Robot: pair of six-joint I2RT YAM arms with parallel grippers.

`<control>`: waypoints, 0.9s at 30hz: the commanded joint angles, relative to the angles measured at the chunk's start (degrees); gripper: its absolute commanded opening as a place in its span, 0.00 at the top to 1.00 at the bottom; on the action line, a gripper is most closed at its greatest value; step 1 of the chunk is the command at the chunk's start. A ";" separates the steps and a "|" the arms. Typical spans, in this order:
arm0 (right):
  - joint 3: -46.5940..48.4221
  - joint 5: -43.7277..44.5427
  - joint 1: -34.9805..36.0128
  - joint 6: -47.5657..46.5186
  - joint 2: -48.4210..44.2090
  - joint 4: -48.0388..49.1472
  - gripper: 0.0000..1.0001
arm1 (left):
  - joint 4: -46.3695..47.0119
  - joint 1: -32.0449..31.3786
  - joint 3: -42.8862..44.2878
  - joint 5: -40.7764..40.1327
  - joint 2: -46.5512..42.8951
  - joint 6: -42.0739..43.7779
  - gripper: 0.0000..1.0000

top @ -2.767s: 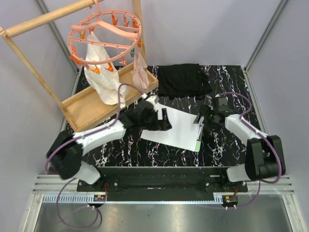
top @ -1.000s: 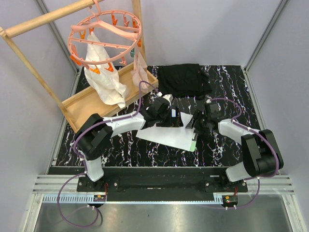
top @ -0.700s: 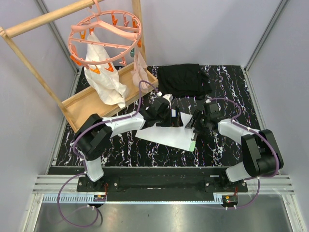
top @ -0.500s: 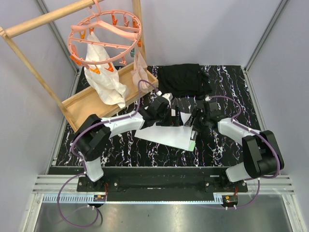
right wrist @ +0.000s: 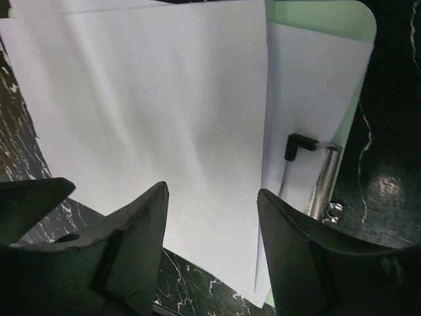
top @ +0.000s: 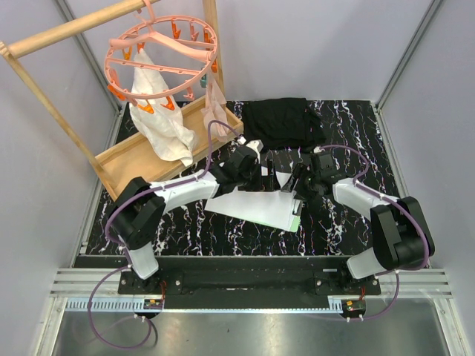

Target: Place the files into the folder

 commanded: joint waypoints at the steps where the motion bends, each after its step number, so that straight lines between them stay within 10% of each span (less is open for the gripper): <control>1: 1.65 4.57 0.56 -0.51 -2.50 -4.85 0.34 | 2.28 0.42 0.50 0.81 -0.34 0.61 0.01; 11: 0.15 4.83 0.56 -0.69 -1.01 -3.54 0.62 | 2.54 1.04 2.61 1.78 4.94 -0.35 0.02; 27: -1.16 7.65 0.56 -1.13 1.18 -3.10 0.60 | 4.30 1.30 -0.03 2.13 6.96 -1.06 0.02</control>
